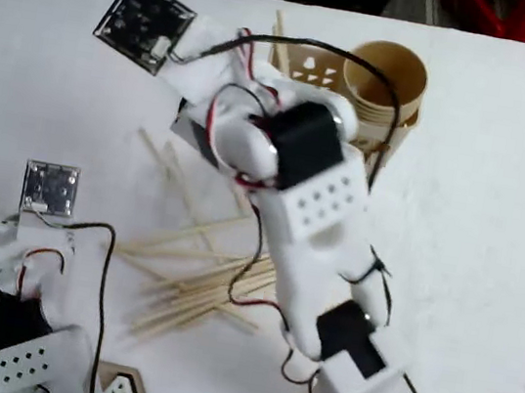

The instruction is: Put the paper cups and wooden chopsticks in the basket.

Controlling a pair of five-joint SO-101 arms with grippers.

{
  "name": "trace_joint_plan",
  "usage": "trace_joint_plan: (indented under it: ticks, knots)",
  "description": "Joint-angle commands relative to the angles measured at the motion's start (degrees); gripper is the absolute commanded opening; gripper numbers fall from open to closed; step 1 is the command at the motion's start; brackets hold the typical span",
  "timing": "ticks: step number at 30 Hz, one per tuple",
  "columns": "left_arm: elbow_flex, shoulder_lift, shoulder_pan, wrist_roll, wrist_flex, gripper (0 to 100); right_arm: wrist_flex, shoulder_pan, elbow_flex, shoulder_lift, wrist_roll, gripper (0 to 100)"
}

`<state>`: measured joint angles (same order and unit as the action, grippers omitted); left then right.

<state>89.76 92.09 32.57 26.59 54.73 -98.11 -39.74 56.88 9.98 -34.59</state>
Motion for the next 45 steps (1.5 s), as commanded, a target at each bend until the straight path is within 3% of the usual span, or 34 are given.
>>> trace_joint_plan:
  ticks: [1,6,16,30,38,45]
  knots:
    - [-0.18,0.75,0.13,0.62,-0.44,7,-0.40,0.84,0.26,-5.41,0.70,1.8]
    - [-0.18,0.75,0.13,0.62,-0.44,7,2.24,3.21,0.88,-7.52,4.40,1.8]
    - [-0.18,0.75,0.13,0.62,-0.44,7,25.19,14.81,0.35,-7.34,19.69,1.8]
    - [-0.18,0.75,0.13,0.62,-0.44,7,54.02,18.59,-7.47,0.92,21.01,1.8]
    - [-0.18,0.75,0.13,0.62,-0.44,7,55.87,21.41,-11.08,9.01,21.19,1.8]
    - [-0.18,0.75,0.04,0.62,-0.44,7,51.65,22.90,-12.13,10.51,28.75,5.4]
